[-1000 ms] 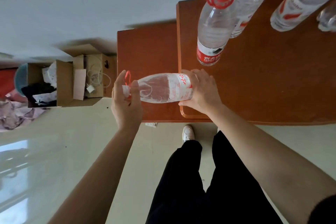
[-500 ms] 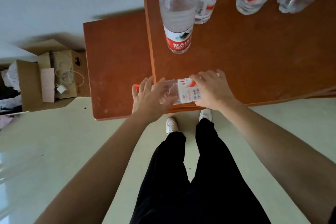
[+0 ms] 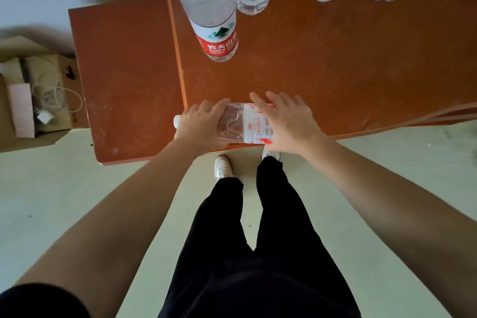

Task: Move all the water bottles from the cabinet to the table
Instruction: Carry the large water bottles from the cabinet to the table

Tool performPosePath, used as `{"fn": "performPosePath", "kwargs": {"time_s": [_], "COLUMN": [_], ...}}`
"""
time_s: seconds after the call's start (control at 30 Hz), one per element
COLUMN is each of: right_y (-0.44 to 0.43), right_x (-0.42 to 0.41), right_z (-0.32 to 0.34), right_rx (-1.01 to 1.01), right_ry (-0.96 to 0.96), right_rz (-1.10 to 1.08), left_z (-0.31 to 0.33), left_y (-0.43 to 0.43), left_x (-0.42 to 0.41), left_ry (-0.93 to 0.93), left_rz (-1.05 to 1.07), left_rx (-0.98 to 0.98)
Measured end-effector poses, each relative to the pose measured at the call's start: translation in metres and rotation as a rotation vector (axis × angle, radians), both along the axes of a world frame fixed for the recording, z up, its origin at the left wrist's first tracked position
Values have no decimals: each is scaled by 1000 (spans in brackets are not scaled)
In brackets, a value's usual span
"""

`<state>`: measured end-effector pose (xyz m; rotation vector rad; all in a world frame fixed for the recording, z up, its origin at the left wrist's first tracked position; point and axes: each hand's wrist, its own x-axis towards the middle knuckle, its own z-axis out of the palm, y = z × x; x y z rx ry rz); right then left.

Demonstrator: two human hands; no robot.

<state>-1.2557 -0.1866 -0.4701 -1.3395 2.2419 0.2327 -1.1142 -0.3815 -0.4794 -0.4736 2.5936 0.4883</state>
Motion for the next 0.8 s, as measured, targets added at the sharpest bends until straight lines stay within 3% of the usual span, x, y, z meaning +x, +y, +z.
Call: {"fn": "performPosePath", "kwargs": {"time_s": [0.17,0.37,0.57,0.8], "right_y": [-2,-2,9,-26], "right_x": [4,-10,20,119], "right_z": [0,11,27,74], "right_rx": [5,-15,-18,-113], "right_ry": [19,-98,-120,-104], "right_rz": [63,116,349,711], "left_z": [4,34,64,125], "left_y": [5,26,83,119], "left_x": [1,0,64,193], "left_ry": [-39,-162,-241,-220], "left_rz": [10,107,352,708], "left_rx": [-43,-84,-101,-188]}}
